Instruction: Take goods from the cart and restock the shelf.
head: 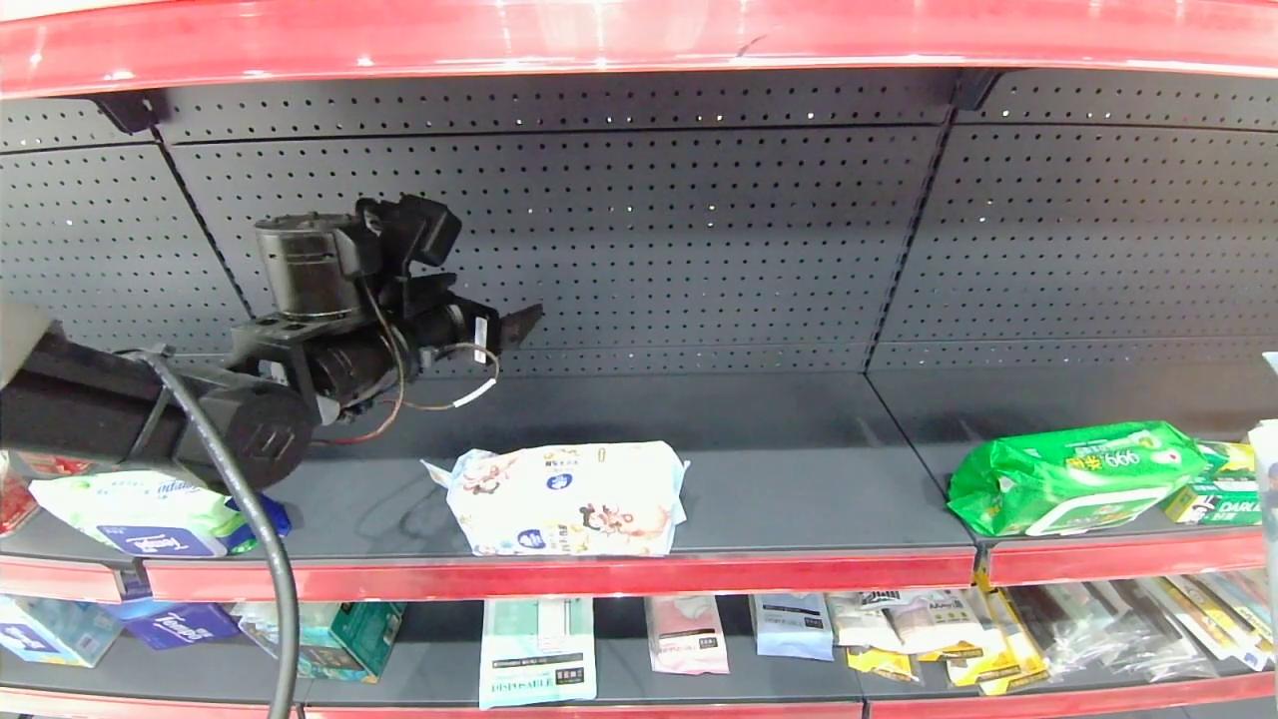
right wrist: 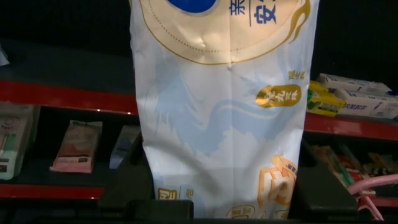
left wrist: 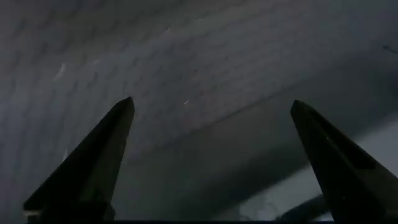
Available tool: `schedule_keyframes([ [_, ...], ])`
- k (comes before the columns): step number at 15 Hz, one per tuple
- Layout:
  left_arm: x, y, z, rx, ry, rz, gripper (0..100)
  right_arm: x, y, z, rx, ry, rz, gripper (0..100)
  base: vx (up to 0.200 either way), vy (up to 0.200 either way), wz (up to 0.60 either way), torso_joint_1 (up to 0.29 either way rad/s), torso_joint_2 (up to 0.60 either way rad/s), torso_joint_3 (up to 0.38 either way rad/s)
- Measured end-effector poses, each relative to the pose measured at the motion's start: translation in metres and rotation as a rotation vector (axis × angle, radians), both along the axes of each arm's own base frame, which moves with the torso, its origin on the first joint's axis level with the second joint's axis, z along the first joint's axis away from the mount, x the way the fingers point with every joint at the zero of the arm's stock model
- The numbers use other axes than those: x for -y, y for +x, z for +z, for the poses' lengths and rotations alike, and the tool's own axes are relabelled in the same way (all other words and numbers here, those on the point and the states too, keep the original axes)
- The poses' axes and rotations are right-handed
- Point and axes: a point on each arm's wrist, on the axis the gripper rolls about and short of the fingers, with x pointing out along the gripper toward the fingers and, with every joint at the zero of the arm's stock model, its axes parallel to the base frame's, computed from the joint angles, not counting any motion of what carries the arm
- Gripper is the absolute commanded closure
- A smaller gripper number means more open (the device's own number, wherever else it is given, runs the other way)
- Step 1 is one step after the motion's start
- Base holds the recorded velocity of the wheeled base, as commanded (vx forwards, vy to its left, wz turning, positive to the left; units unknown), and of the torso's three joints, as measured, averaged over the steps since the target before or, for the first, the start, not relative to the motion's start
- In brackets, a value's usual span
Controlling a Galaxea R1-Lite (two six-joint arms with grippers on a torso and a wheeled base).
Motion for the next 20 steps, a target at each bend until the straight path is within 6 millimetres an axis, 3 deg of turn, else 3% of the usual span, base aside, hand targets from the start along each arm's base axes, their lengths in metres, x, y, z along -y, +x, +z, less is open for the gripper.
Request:
schedule_keyframes([
  [2,-0.009,-0.023,-0.005,-0.066,-0.036,0.037,0,0.000,0.002,0.002,-0.015,0.001,-0.012,100,0.000,0.000,0.00,0.000,0.00,0.000],
  [5,-0.040,-0.089,-0.001,-0.166,-0.051,0.039,0,0.000,0.011,0.013,-0.089,-0.005,-0.025,100,0.000,0.000,0.00,0.000,0.00,0.000],
  [10,-0.086,-0.229,0.015,-0.324,-0.068,-0.019,0,-0.002,0.050,0.037,-0.304,-0.022,0.097,100,0.000,0.000,0.00,0.000,0.00,0.000],
  [14,-0.106,-0.335,0.001,-0.402,-0.068,-0.088,0,-0.006,0.078,0.061,-0.377,-0.024,0.196,100,0.000,0.000,0.00,0.000,0.00,0.000],
  [17,-0.118,-0.381,-0.014,-0.349,-0.054,-0.138,0,-0.007,0.096,0.068,-0.429,-0.038,0.215,100,0.000,0.000,0.00,0.000,0.00,0.000],
  [20,-0.125,-0.402,-0.028,-0.276,-0.045,-0.171,0,-0.009,0.116,0.074,-0.440,-0.037,0.214,100,0.000,0.000,0.00,0.000,0.00,0.000],
])
